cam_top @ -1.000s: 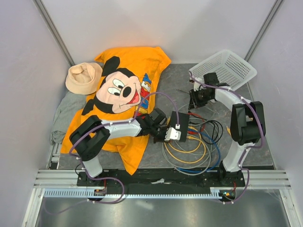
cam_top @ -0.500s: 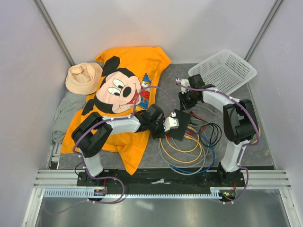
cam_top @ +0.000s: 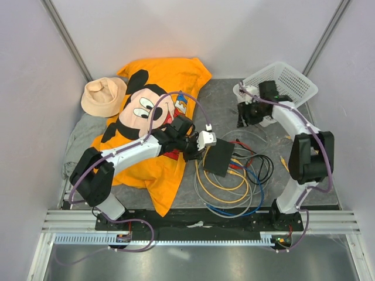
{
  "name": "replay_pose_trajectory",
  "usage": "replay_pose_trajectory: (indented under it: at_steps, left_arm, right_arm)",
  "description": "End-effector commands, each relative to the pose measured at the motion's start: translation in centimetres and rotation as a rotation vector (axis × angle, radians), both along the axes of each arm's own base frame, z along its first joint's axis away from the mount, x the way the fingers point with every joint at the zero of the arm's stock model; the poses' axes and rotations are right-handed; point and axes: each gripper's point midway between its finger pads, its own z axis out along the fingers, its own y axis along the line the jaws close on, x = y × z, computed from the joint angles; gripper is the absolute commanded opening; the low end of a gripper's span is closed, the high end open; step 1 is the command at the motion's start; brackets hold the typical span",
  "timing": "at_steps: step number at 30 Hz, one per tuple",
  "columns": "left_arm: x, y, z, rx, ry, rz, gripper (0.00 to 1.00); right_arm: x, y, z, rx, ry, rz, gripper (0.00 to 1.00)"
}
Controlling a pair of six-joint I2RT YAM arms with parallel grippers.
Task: Pull the plug from the switch port
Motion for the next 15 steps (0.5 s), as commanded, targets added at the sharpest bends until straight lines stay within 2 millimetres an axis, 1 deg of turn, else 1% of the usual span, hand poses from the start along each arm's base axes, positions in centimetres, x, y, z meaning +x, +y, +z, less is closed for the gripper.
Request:
replay_pose_trajectory:
  at_steps: [1, 2, 3, 4, 5, 6, 7, 8, 10, 11, 12, 14, 15]
  left_arm:
    - [0.1, -2.2, 3.5, -0.087, 0.069, 0.017, 0.04]
    - [0.8, -3.1, 3.3, -0.089, 0.102, 0.045, 0.05]
    - [1.1, -3.5, 3.2, -0.091, 0.134, 0.069, 0.05]
    - [1.2, -4.0, 3.1, -0.095, 0.195, 0.117, 0.06]
    - [1.7, -4.8, 2.4, -0.087, 0.241, 0.138, 0.06]
    - [1.2, -5.4, 2.3, -0.1, 0.309, 0.126, 0.04]
    - [0.7, -5.7, 2.0, -0.094, 0.393, 0.15, 0.02]
    - [0.7, -6.2, 1.3, -0.09, 0.447, 0.162, 0.02]
    - [0.7, -6.9, 0.8, -0.102, 0.53, 0.221, 0.01]
    - [0.6, -7.0, 0.1, -0.097, 0.55, 0.241, 0.01]
    - [0.9, -6.9, -0.9, -0.081, 0.558, 0.271, 0.02]
    - [1.2, -6.9, -1.8, -0.065, 0.563, 0.303, 0.02]
    - [1.6, -6.7, -2.7, -0.047, 0.555, 0.325, 0.01]
  right_arm:
    - [-5.2, -0.3, 2.3, 0.12, 0.065, 0.197, 0.6]
    - [-6.8, -0.1, 1.3, 0.142, 0.12, 0.217, 0.63]
    - [-8.4, 0.8, 1.0, 0.205, 0.185, 0.247, 0.65]
    - [-9.2, 1.1, 0.6, 0.229, 0.221, 0.252, 0.67]
    - [-9.9, 1.2, -0.2, 0.246, 0.262, 0.237, 0.69]
    - [-10.0, 1.4, -0.8, 0.263, 0.285, 0.223, 0.68]
    - [-10.1, 1.8, -1.0, 0.284, 0.298, 0.218, 0.67]
    - [-10.4, 1.8, -1.4, 0.295, 0.322, 0.197, 0.65]
    - [-9.6, 1.9, -1.8, 0.294, 0.292, 0.188, 0.62]
    - [-9.7, 1.9, -2.1, 0.294, 0.297, 0.178, 0.61]
    - [-9.3, 1.9, -2.2, 0.29, 0.281, 0.178, 0.59]
    - [-9.2, 1.8, -2.6, 0.284, 0.28, 0.177, 0.56]
    - [-9.1, 1.8, -3.0, 0.281, 0.283, 0.177, 0.55]
